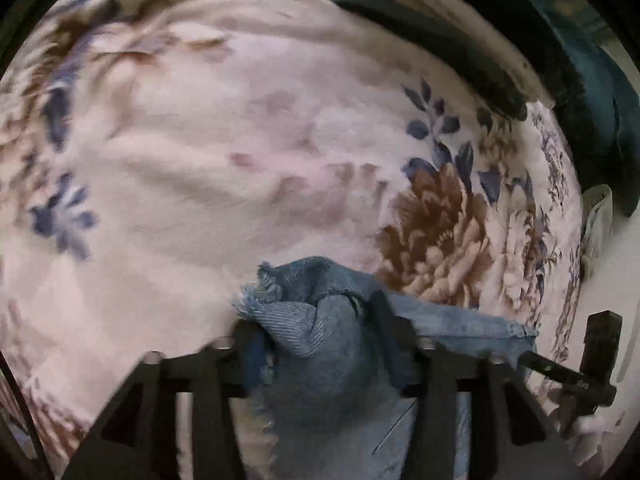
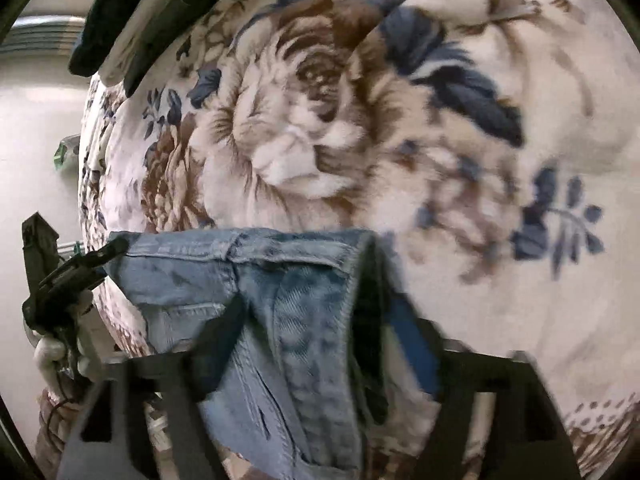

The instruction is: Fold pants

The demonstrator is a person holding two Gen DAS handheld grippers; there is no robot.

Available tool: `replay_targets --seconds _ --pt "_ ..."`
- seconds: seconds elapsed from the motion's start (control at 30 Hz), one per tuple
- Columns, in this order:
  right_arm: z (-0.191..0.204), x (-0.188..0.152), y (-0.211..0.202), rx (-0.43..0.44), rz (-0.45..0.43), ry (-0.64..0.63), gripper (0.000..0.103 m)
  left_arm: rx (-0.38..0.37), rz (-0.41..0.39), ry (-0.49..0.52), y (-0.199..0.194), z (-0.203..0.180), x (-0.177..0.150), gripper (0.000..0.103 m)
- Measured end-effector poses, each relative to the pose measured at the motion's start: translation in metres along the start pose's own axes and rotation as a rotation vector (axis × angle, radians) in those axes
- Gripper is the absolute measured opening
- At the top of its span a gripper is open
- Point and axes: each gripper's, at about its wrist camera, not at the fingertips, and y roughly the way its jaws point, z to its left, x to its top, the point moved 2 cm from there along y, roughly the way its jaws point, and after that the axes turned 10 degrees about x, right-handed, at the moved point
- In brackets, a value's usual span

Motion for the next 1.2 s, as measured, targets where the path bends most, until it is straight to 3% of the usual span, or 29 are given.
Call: replay_targets --seconds 0.03,0.07,0.2,0.27,0.3,0.33,0.4,0.47,0.6,0.73,0.83,0.97,1.0,1.03,1.1,1.2 --pt "-0.004 -0.004 -0.005 0.008 0.0 -0.007 0.086 -0.006 -0.023 -0.007 -0.008 0.004 -0.008 0.068" --pt "-0.004 -0.008 -0.005 0.02 0.009 -0.008 0.086 -0.022 -0.033 -0.016 -0.013 0.007 -0.014 0.072" --pt "-0.014 -0.033 0.012 0.036 0.09 0.005 0.085 -0.042 -0.012 -0.071 -0.013 0.01 -0.047 0.073" --pt "-0.007 -0.04 0.025 0.037 0.072 0.015 0.067 -0.028 0.02 -0.081 -0.001 0.01 -0.063 0.072" --pt "-0.01 -0.044 0.026 0.023 0.058 0.017 0.048 -0.005 0.034 -0.077 0.006 0.01 -0.068 0.056" --pt "-0.017 -0.046 0.025 0.02 0.044 0.038 0.043 0.04 0.054 -0.06 0.013 0.01 -0.073 0.034" --pt "-0.034 -0.048 0.024 0.04 0.03 0.112 0.042 0.092 0.087 -0.039 0.029 0.009 -0.079 0.031" --pt "-0.043 -0.049 0.028 0.091 0.043 0.154 0.047 0.056 0.093 -0.073 0.031 0.011 -0.078 0.033" --pt "-0.046 -0.051 0.025 0.19 0.072 0.128 0.077 -0.133 0.094 -0.119 0.027 0.018 -0.077 0.053" --pt "-0.041 -0.052 0.053 0.238 0.139 0.096 0.087 -0.266 0.117 -0.175 0.04 0.02 -0.085 0.056" --pt "-0.027 -0.05 0.071 0.245 0.155 0.041 0.091 -0.267 0.121 -0.152 0.046 0.007 -0.087 0.06" --pt "-0.012 -0.051 0.081 0.201 0.142 -0.02 0.09 -0.199 0.105 -0.138 0.052 -0.007 -0.082 0.062" --pt "-0.01 -0.052 0.078 0.194 0.123 -0.024 0.085 -0.172 0.087 -0.113 0.05 -0.014 -0.083 0.062" --pt "-0.009 -0.053 0.075 0.169 0.104 -0.03 0.065 -0.156 0.068 -0.086 0.048 -0.018 -0.085 0.054" --pt "-0.007 -0.057 0.07 0.128 0.072 -0.021 0.038 -0.092 0.034 -0.02 0.043 -0.029 -0.089 0.025" --pt "0.009 -0.063 0.062 0.088 0.023 -0.04 0.026 -0.07 -0.001 -0.007 0.03 -0.036 -0.089 0.012"
